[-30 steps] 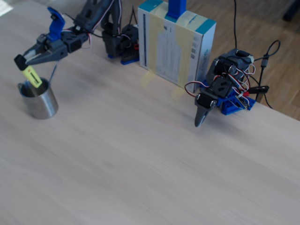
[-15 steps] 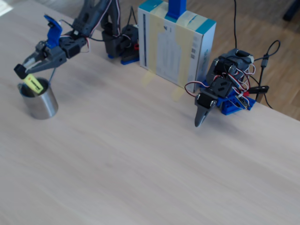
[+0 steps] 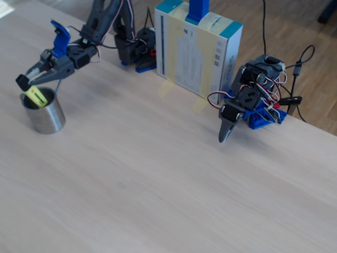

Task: Grab the yellow pen and put it in the silver cup.

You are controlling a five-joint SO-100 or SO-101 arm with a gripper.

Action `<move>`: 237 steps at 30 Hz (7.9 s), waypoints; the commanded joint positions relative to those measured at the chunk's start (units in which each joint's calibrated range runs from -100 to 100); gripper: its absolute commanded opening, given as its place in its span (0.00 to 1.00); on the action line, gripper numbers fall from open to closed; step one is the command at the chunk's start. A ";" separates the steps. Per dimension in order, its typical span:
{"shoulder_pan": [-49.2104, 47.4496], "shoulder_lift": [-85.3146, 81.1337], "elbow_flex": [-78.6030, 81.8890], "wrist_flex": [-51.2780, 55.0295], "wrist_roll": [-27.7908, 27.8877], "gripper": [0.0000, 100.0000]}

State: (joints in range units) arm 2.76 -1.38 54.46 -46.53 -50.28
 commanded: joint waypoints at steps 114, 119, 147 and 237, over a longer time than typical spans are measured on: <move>0.82 -6.94 5.36 17.40 -2.56 0.39; 0.99 -11.34 4.81 22.64 -2.98 0.39; 0.73 -53.32 17.42 58.59 -4.02 0.38; 0.03 -96.38 45.26 120.88 -7.92 0.02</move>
State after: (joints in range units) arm 2.42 -98.17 99.19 73.60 -58.28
